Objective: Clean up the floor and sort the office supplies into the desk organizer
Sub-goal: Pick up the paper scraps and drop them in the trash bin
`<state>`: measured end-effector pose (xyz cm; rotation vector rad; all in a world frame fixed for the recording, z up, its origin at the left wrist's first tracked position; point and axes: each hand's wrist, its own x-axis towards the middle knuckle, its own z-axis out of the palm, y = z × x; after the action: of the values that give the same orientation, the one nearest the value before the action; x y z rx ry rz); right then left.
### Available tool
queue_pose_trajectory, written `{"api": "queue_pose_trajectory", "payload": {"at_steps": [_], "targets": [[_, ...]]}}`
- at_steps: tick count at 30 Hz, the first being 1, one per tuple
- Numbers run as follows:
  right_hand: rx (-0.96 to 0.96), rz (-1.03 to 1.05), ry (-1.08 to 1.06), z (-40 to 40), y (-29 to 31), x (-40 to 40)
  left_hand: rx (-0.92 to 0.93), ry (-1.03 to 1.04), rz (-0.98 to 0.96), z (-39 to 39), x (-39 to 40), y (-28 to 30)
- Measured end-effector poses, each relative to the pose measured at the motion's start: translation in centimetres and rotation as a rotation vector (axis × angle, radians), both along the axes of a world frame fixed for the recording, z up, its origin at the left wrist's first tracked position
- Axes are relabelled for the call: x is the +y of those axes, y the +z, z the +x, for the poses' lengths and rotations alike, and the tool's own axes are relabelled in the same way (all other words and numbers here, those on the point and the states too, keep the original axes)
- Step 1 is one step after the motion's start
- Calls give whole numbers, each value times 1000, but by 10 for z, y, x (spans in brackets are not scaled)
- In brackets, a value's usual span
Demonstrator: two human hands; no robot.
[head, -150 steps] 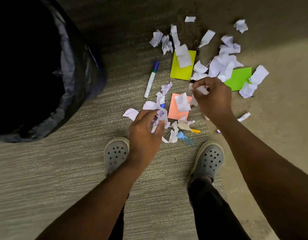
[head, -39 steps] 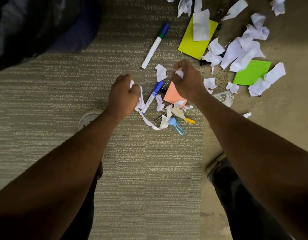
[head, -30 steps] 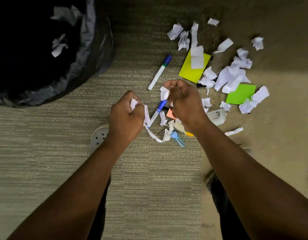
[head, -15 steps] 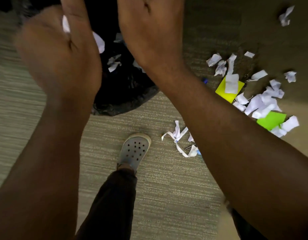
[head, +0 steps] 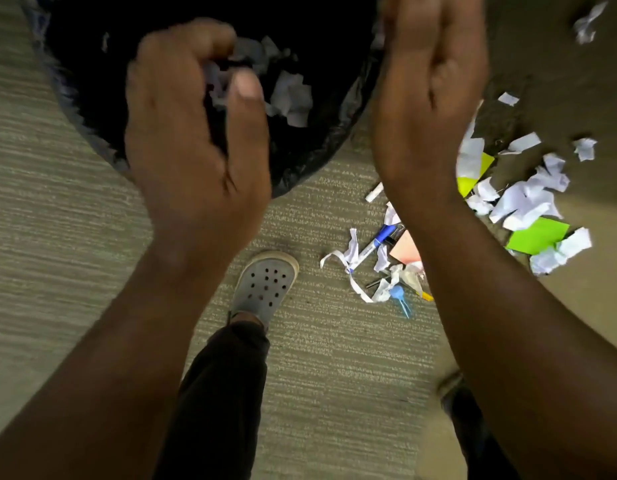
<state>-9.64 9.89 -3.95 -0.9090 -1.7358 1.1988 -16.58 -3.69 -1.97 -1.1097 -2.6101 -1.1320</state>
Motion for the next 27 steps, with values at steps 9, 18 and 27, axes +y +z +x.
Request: {"api": "queue_pose_trajectory", "payload": {"at_steps": [9, 18, 27], "targets": [[-763, -362, -123, 216, -130, -65, -332, -421, -457, 152, -43, -117], [-1356, -169, 746, 285, -204, -135, -270, -721, -1124, 197, -57, -215], [-1225, 40, 689, 271, -231, -123, -101, -719, -1209, 200, -51, -240]]}}
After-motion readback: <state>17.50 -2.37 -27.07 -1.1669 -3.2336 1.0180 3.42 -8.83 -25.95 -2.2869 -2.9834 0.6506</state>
